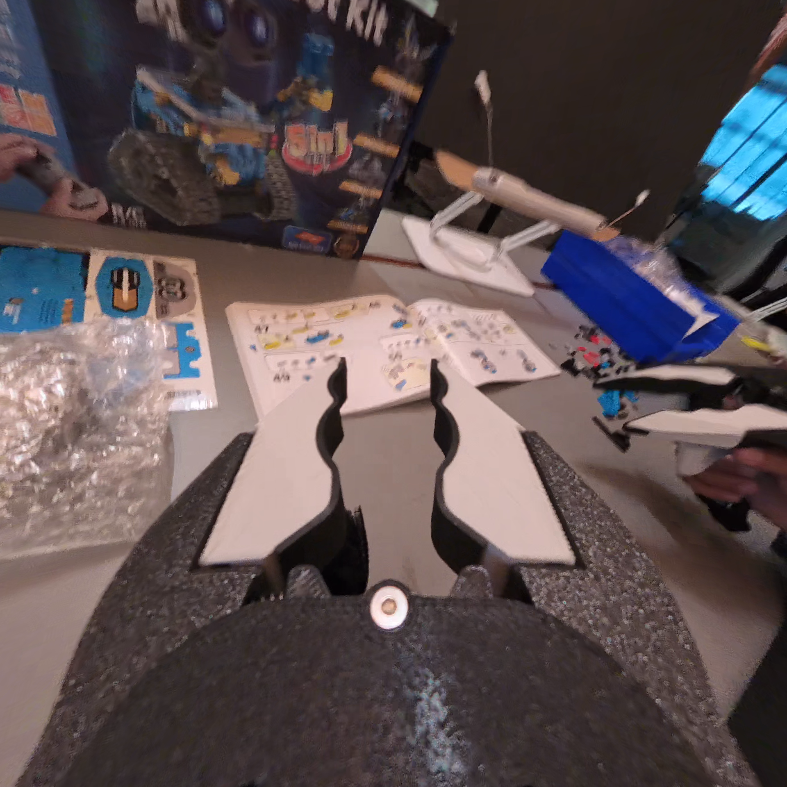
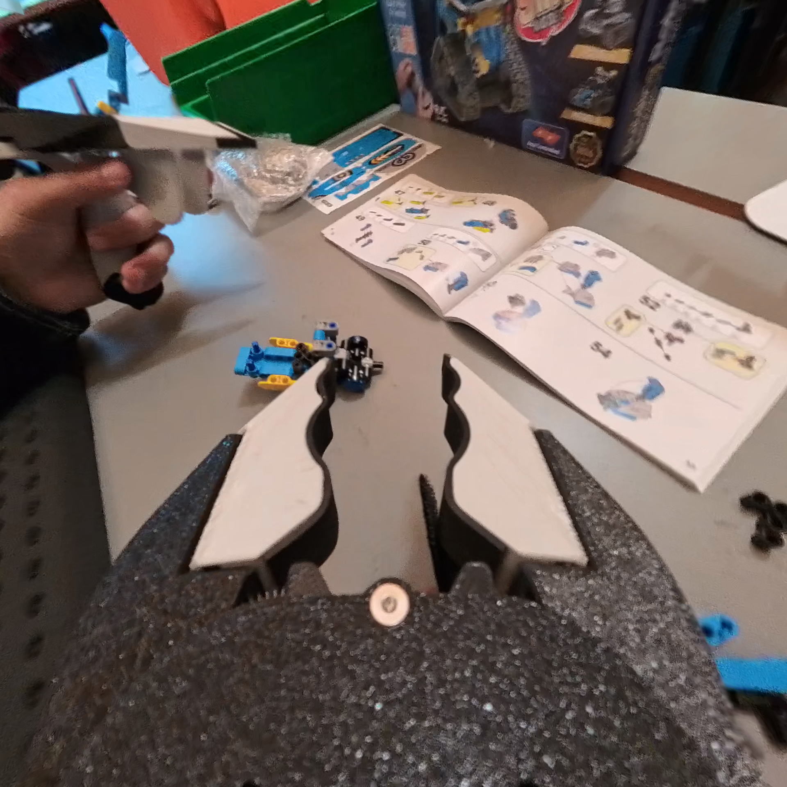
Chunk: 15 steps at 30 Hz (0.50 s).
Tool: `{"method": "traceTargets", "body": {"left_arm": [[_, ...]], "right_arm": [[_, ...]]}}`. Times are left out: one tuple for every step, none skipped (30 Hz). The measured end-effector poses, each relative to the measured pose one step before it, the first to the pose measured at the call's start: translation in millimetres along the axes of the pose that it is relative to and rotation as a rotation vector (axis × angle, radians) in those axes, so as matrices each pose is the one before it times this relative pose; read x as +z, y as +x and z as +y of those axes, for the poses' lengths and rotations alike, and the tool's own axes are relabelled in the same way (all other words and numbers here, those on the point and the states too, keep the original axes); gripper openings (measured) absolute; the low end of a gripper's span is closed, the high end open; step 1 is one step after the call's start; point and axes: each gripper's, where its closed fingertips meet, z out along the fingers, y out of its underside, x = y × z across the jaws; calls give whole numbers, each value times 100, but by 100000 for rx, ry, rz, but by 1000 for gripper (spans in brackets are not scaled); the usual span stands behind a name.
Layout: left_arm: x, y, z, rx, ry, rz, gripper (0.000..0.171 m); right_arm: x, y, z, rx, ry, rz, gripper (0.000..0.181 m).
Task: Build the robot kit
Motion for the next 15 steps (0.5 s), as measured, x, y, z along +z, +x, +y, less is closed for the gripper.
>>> {"method": "traceTargets", "body": {"left_arm": [[298,-237,948,617,-5211,-2646,40],[307,-268,697,2030,-2692,-3032,40],[229,-449,456,1756,-667,-4057,40],[134,-578,410,1037,-1628,-4757,39],[86,-385,208,1889,-1270,-3099,40],[50,-260,44,2638,-109,-2137,40],[41,-388,59,2337,13,-2927,40],[36,-334,175,1891,-409,-2536,40],[75,-131,252,1269,-638,-1112,39],[143,-70,364,74,-1321,-440,39],[221,-2,402,-682,-2062,186,40],[208,59,251,-708,-1405,771,40],[142,101,91,-626,-513,921,40],[70,111,-9,-355,10,827,40],[44,119,-47,263,196,692,40]], "right_arm": [[473,-308,-608,-739,-1602,-2153,49],[562,-112,-686,322,-1265,-1320,48],[698,91,-622,735,-994,-681,48],[815,142,-415,740,-810,-958,48],[823,304,-170,1486,-225,-170,49],[728,481,85,2464,337,1079,49],[508,592,178,2951,1679,2233,49],[250,512,247,2513,3325,2449,49],[-10,262,538,1127,1622,1353,49],[-213,81,740,-473,-2340,923,49],[-360,-32,322,-3337,-1630,493,50],[-345,477,-96,-4358,1073,3654,49],[-174,539,-20,-3581,-22,3662,48],[-22,34,125,-2058,-1745,540,49],[16,-304,52,-688,-1048,-1270,50]]}}
